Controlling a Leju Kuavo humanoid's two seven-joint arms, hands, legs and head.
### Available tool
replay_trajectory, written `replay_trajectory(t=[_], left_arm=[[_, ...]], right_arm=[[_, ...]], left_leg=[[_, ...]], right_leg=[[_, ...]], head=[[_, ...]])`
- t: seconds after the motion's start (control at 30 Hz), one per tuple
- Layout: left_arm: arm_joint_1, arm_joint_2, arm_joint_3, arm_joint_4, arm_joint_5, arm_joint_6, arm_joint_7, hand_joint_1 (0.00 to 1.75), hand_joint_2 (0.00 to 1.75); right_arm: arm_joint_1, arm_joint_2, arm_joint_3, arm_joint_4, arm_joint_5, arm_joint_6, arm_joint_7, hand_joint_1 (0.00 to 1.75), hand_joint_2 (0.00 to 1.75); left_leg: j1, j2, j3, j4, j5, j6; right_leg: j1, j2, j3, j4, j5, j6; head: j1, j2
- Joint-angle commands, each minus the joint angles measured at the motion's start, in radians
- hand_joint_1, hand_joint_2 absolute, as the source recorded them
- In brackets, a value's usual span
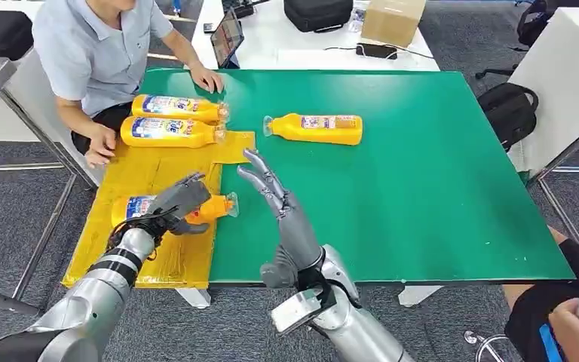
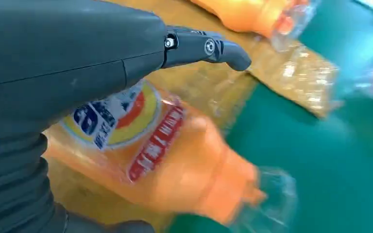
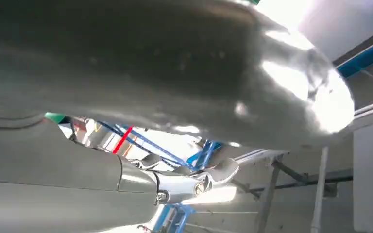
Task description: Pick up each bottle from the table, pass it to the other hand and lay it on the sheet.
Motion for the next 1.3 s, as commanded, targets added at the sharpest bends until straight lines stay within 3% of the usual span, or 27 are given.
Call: replay_trajectory(t=[0.03,0.17,0.3,0.33,0.5,0.53,0.57,0.63,0.67,0.7,0.77,0.97,1.0,1.03,1.1,1.13,1.23,1.27,1.3], left_arm=[[0.111,-0.09,0.116,-0.164,0.218,-0.166,-0.109,0.0,1.75],[0.233,-0.205,0.138,-0.525,0.516,-0.173,-0.001,0.0,1.75],[0.233,-0.205,0.138,-0.525,0.516,-0.173,-0.001,0.0,1.75],[0.233,-0.205,0.138,-0.525,0.516,-0.173,-0.001,0.0,1.75],[0.339,-0.248,0.141,-0.754,0.765,-0.074,0.085,0.0,1.75],[0.388,-0.248,0.122,-0.836,0.806,-0.009,0.08,0.0,1.75],[0.429,-0.248,0.113,-0.912,0.844,0.034,0.089,0.0,1.75],[0.516,-0.248,0.138,-1.06,0.882,0.146,0.099,0.0,1.75],[0.555,-0.248,0.166,-1.108,0.894,0.152,0.107,0.0,1.75],[0.597,-0.248,0.191,-1.141,0.875,0.219,0.098,0.0,1.75],[0.681,-0.248,0.18,-1.187,0.891,0.234,0.071,0.0,1.75],[0.691,-0.248,0.17,-1.186,0.896,0.235,0.062,0.0,1.75],[0.692,-0.243,0.07,-1.106,0.802,0.332,0.021,0.0,1.75],[0.713,-0.207,-0.031,-1.068,0.774,0.396,-0.033,0.0,1.75],[0.75,-0.176,-0.096,-1.087,0.756,0.439,-0.048,0.0,1.75],[0.769,-0.157,-0.127,-1.104,0.727,0.455,-0.048,0.0,1.75],[0.789,-0.137,-0.18,-1.116,0.667,0.457,-0.03,0.0,1.75],[0.79,-0.14,-0.183,-1.114,0.675,0.445,-0.012,0.0,1.75],[0.79,-0.14,-0.183,-1.114,0.675,0.445,-0.012,0.0,1.75]], right_arm=[[-0.037,-0.057,0.079,-0.002,-0.01,-0.081,-0.034,0.0,0.0],[0.033,-0.046,0.003,-0.126,-0.049,-0.11,-0.034,0.0,0.0],[0.033,-0.046,0.003,-0.126,-0.049,-0.11,-0.034,0.0,0.0],[0.033,-0.046,0.003,-0.126,-0.049,-0.11,-0.034,0.0,1.75],[0.078,-0.041,-0.033,-0.102,-0.028,-0.245,-0.034,0.0,1.75],[0.125,-0.021,-0.116,-0.116,-0.022,-0.206,-0.034,0.0,1.75],[0.163,0.008,-0.186,-0.135,-0.031,-0.173,-0.034,0.0,0.0],[0.191,0.157,-0.433,0.01,-0.053,0.082,0.007,0.0,0.0],[0.175,0.204,-0.501,0.056,-0.015,0.142,0.041,0.0,1.75],[0.167,0.204,-0.504,0.108,0.093,0.052,0.232,0.0,1.75],[0.191,0.204,-0.504,0.164,0.108,0.024,0.218,0.0,1.75],[0.197,0.204,-0.504,0.175,0.105,0.02,0.2,0.0,1.75],[0.222,0.189,-0.523,0.182,0.224,-0.303,0.136,0.0,0.0],[0.235,0.107,-0.522,0.189,0.357,-0.333,0.186,0.0,0.0],[0.24,0.072,-0.6,0.182,0.22,-0.207,0.182,0.0,0.0],[0.232,0.043,-0.642,0.194,0.246,-0.219,0.15,0.0,1.75],[0.21,-0.017,-0.698,0.234,0.395,-0.256,0.154,0.0,1.75],[0.198,-0.03,-0.692,0.264,0.515,-0.272,0.209,0.0,1.75],[0.198,-0.03,-0.692,0.264,0.515,-0.272,0.209,0.0,1.75]], left_leg=[[-0.001,0.002,0.003,-0.002,0.0,0.002],[0.0,0.0,0.0,0.0,0.0,0.002],[0.0,0.001,0.0,0.001,-0.001,0.002],[0.0,0.001,-0.001,0.001,0.0,0.001],[0.0,0.001,-0.002,0.0,0.0,0.001],[0.0,0.002,-0.003,0.0,0.0,0.0],[0.0,0.002,-0.002,0.0,-0.001,0.001],[0.0,0.002,-0.002,0.0,-0.001,0.001],[0.0,0.003,-0.003,0.0,-0.001,0.0],[0.0,0.007,0.0,-0.001,-0.003,0.001],[0.0,0.009,0.0,-0.002,-0.003,0.0],[0.0,0.01,0.002,-0.003,-0.004,-0.001],[0.0,0.009,0.002,-0.004,-0.004,-0.001],[0.0,0.008,0.002,-0.003,-0.004,-0.001],[0.0,-0.004,-0.002,-0.003,-0.002,0.0],[0.0,-0.002,-0.004,-0.002,-0.002,-0.001],[0.0,-0.002,0.0,-0.003,-0.003,0.0],[-0.001,-0.004,-0.004,-0.002,-0.003,0.0],[-0.001,-0.004,-0.002,-0.003,-0.003,0.0]], right_leg=[[0.0,0.001,0.003,-0.002,0.001,-0.002],[0.001,-0.002,0.0,-0.001,0.0,-0.002],[0.001,-0.001,-0.001,0.0,-0.001,-0.003],[0.001,-0.001,-0.002,0.0,0.0,-0.002],[0.002,0.0,-0.004,-0.001,0.0,-0.002],[0.001,0.001,-0.005,-0.001,0.0,-0.001],[0.001,0.001,-0.003,-0.001,0.0,-0.002],[0.001,0.0,-0.003,-0.002,-0.001,-0.002],[0.001,0.002,-0.005,-0.001,0.0,-0.002],[0.001,0.006,-0.003,-0.001,0.0,-0.003],[0.001,0.007,-0.004,-0.002,0.0,-0.003],[0.001,0.009,-0.003,-0.003,0.0,-0.003],[0.001,0.007,-0.002,-0.003,0.0,-0.003],[0.002,0.005,-0.001,-0.004,-0.001,-0.004],[0.001,-0.004,-0.002,-0.004,-0.004,0.0],[0.0,-0.002,-0.004,-0.004,-0.004,0.0],[0.001,-0.003,0.0,-0.006,-0.004,0.0],[0.0,-0.004,-0.002,-0.006,-0.003,0.0],[0.0,-0.005,0.0,-0.006,-0.004,0.0]], head=[[0.0,0.0],[0.001,0.0],[0.0,0.0],[0.0,0.0],[0.0,0.0],[0.0,0.0],[0.0,0.0],[0.0,0.0],[0.0,0.0],[0.001,0.0],[0.0,0.0],[0.0,0.0],[0.0,0.0],[0.0,0.0],[0.0,0.0],[0.0,0.0],[0.0,0.0],[0.0,0.0],[0.0,0.0]])
